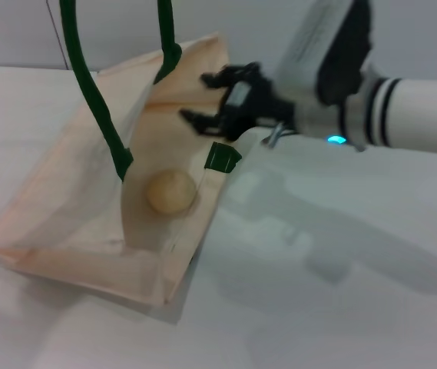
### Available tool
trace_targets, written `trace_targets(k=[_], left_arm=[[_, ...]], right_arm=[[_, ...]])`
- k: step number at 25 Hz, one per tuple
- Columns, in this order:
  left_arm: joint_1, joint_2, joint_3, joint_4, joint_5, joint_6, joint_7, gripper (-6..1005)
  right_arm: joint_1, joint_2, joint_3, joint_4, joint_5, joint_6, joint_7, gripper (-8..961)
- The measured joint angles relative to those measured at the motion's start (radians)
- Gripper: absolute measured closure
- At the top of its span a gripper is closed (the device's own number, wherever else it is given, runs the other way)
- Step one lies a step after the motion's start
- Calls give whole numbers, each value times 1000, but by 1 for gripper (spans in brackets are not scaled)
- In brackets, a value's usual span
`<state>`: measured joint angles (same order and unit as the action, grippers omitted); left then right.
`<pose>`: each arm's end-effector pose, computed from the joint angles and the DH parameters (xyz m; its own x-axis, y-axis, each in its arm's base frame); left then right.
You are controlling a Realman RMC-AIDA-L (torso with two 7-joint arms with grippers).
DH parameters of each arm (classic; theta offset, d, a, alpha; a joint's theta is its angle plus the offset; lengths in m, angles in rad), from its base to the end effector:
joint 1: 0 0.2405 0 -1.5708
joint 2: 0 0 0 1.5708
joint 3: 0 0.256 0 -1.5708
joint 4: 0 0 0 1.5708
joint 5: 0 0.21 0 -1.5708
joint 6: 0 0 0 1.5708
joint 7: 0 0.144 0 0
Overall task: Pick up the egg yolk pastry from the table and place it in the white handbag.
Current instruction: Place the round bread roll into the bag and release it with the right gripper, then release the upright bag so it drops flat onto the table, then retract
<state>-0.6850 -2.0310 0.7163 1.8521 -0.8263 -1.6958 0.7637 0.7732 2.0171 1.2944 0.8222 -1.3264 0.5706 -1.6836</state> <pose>-0.0983 0.3619 0.1902 0.9004 0.2637 0.3460 0.4320 -0.6357 -0.6397 0.1007 0.4128 -0.0897 0.9521 0.0293 -0.3045 -0.1198 -0.8801 -0.4594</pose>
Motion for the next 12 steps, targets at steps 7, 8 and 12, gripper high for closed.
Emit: trace_targets(k=[7,8,12], left_arm=[[27,-1,0,-55,17,41,6,867],[35,-2,0,-56,16,49,6,862],[43,-3,-6,-77,8,73,6,843]], right_arm=[[-116,-4,186,42,-77,13,1,316],[-129,-5,200,53,-84,13,1,317],[-161,-5,218,83,-97,15,2,320]])
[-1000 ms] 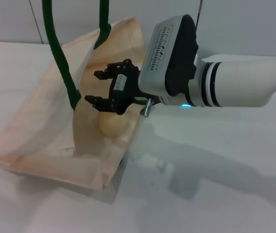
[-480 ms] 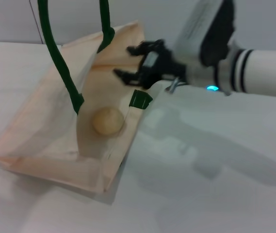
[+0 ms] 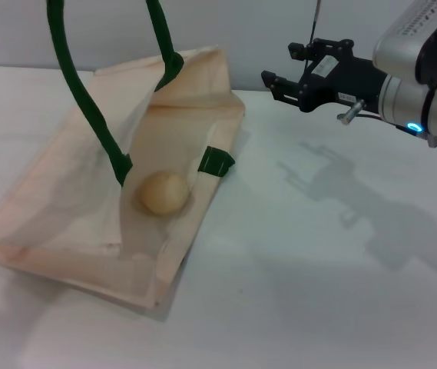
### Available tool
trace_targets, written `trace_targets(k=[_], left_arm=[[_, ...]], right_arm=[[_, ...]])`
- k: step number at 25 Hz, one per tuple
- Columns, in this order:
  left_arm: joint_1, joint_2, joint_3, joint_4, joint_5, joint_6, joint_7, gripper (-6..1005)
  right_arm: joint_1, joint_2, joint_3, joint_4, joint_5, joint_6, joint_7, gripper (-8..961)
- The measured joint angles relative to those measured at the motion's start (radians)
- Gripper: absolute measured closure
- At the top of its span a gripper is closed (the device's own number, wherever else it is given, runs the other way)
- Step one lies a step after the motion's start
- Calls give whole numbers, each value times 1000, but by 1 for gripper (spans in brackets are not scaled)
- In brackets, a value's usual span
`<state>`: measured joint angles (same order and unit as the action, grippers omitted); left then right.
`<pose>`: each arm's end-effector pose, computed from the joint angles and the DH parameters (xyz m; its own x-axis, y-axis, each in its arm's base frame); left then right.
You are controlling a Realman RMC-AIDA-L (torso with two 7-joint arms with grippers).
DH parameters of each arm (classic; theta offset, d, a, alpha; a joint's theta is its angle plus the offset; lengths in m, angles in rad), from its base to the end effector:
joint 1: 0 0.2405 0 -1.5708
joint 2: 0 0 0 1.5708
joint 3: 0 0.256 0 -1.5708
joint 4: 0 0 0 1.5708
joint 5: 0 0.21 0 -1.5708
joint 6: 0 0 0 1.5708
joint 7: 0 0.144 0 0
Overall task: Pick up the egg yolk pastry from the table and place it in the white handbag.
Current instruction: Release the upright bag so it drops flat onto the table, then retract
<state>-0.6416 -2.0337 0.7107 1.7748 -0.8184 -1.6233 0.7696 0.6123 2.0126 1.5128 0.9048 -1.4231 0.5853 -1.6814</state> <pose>-0.1250 0.3703 0.1882 0.8604 0.3255 0.3921 0.5091 -0.5859 -0.6305 0.1501 0.4252 -0.0372 0.9274 -0.0452 -0.3713 -0.2706 -0.7664 -0.5826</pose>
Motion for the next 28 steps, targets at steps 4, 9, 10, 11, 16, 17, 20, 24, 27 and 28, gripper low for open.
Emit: trace_targets(k=[4,9,10,11,16,17,20,24,27,28], left_arm=[[-6,1,-4,-9,-2,3,-9,824],[-9,3,0,-18,4,4,-7,800],[-9,3,-1,-18,4,5,-6,795],[-9,3,-4,-18,5,7,-6,790],[15,-1,-7,-21,15,70,-39,698],[27,-3,-7,-25,14,94,-49,658],[64,-10,-1,-53,-7,184,-62,553],[136,-13,50,-149,-99,344,-18,501],[161,-13,82,-191,-144,407,26,503],[170,-13,96,-214,-169,436,51,504]], right_arm=[[0,0,1,1,-1,0,0,323],[5,0,2,-3,-1,1,0,339],[5,0,2,-3,-1,1,0,340],[5,0,2,-2,-1,1,0,341],[-10,3,42,6,-2,0,10,347],[-20,4,57,16,-2,-1,16,348],[-76,9,109,67,1,-16,26,356],[-153,13,145,141,12,-103,28,366],[-204,17,143,185,45,-209,28,366],[-217,17,143,194,62,-238,26,366]])
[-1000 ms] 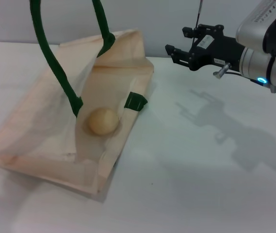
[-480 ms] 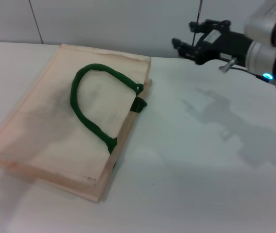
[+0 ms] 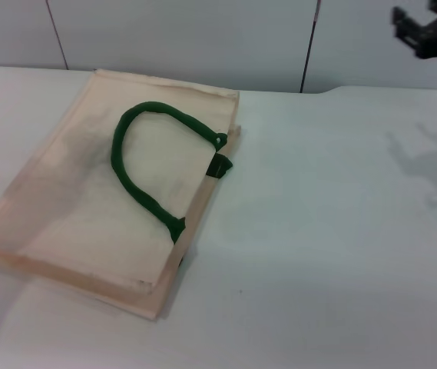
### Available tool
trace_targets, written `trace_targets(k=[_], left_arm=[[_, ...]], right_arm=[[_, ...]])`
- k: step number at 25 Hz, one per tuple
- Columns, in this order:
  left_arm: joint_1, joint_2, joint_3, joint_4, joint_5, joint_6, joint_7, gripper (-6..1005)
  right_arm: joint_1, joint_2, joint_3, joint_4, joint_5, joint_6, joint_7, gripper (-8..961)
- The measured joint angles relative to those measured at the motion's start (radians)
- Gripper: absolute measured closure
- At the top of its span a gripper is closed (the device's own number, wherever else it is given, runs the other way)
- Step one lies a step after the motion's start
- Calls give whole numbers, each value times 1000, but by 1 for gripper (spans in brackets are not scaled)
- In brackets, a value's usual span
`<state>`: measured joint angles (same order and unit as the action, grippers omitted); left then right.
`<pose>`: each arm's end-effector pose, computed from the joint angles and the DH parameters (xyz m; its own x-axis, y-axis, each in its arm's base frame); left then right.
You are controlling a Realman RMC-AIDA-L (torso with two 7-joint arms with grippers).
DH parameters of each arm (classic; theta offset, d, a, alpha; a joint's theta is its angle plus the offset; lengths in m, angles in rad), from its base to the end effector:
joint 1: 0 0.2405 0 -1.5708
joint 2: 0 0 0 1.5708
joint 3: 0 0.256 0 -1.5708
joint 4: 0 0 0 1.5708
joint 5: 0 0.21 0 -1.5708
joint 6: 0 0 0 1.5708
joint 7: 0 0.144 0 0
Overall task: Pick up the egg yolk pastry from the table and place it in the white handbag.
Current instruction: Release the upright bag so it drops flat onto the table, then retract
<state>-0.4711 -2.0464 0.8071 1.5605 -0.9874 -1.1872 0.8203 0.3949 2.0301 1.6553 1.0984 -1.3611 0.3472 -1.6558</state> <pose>-0.1834 0.3932 0.1786 0.7345 0.2921 0.6125 0.6739 -0.4206 -0.6075 0.2043 0.4266 0.0422 0.8326 -0.1003 -0.5448 -0.5338 -0.4080 -0.7407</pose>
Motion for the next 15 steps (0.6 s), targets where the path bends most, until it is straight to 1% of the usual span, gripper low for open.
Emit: trace_targets(k=[4,10,15], left_arm=[[29,0,48,-104,-109,113,127,503],[52,0,145,-259,-258,271,340,505],[61,0,227,-389,-456,362,578,507]], right_arm=[[-21,0,6,4,61,-75,-7,366],[-33,-1,0,-23,75,-144,-11,366],[-32,1,-4,-73,76,-160,-11,366]])
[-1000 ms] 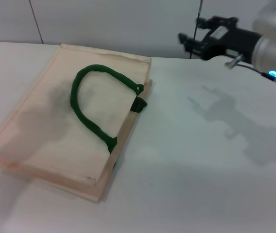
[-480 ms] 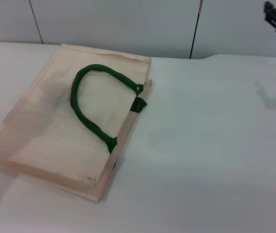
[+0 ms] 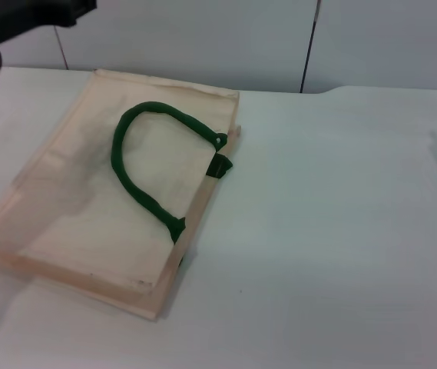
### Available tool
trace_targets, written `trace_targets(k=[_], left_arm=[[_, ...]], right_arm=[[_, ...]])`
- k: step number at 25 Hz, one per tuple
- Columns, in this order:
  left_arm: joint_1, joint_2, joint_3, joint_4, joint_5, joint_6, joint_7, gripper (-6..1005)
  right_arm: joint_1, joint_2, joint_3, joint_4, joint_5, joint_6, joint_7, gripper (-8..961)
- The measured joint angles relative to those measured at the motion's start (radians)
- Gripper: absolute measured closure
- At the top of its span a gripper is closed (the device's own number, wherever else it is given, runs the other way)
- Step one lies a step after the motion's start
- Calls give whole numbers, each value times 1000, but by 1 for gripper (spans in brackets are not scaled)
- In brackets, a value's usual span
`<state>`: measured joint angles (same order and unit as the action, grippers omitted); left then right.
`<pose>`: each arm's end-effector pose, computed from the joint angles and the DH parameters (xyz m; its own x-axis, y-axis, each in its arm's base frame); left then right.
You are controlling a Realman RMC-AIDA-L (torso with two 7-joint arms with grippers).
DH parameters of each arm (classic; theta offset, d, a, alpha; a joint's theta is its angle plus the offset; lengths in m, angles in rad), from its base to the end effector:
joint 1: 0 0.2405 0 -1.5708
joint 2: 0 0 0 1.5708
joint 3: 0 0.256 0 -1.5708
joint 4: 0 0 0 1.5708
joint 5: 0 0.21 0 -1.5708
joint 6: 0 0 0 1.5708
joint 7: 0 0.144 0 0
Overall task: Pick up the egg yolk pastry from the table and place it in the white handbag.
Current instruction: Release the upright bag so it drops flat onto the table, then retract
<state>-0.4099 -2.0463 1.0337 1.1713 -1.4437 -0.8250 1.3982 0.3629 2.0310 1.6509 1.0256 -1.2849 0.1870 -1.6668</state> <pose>-0.2217 0.4155 0.1093 0.7745 0.1390 0.6172 0.5997 -0.4719 -0.6463 0.2527 0.4228 0.0476 0.7848 -0.2122 -0.5822 -0.6189 -0.2194 -0.7542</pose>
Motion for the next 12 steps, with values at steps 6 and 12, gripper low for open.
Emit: trace_targets(k=[6,12], left_arm=[[0,0,38,-148,-212,58,200,509],[1,0,46,-233,-312,67,293,531]], right_arm=[[-2,4,-18,-24,1,-38,-1,366],[-17,5,-50,-17,1,-110,1,366]])
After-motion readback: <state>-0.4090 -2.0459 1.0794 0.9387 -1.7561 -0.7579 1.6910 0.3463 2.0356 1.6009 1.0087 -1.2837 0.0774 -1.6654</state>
